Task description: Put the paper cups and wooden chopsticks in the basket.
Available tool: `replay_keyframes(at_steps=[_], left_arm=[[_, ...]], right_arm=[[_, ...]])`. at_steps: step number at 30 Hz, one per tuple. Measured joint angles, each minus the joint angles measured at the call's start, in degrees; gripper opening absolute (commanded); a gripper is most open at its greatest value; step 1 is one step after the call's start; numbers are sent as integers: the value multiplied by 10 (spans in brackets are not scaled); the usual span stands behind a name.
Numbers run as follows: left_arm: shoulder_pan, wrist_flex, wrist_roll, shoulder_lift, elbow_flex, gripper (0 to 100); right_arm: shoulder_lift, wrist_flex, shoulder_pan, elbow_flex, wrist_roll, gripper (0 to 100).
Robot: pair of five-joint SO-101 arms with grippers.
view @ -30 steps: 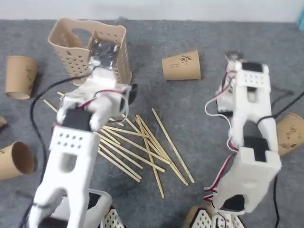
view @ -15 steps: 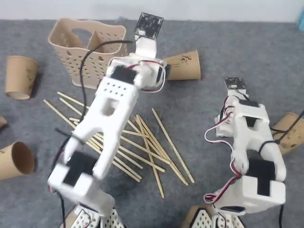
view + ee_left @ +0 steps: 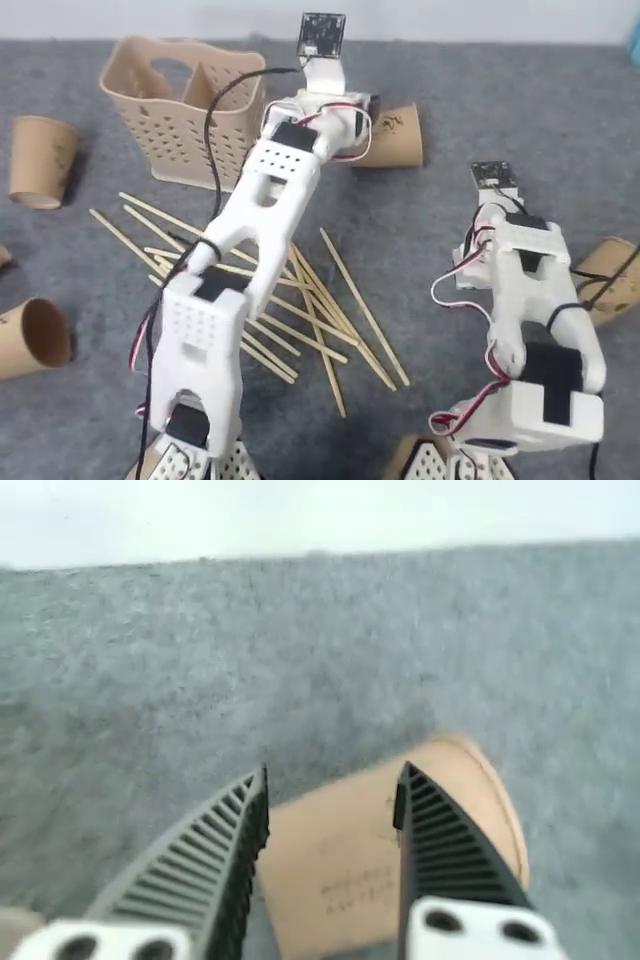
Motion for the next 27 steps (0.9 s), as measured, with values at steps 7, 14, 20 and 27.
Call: replay_keyframes(at_steps=[7, 14, 20, 27], left_arm=[[-4, 35, -6, 156, -186, 191], [-7, 131, -3, 302, -393, 191], [0, 302, -2, 372, -589, 191], [23, 515, -2, 386, -709, 191]], right_arm=[[0, 0, 0, 0, 2, 8], [0, 0, 1, 0, 20, 8], [-1, 0, 2, 0, 22, 8], [-1, 0, 2, 0, 24, 8]])
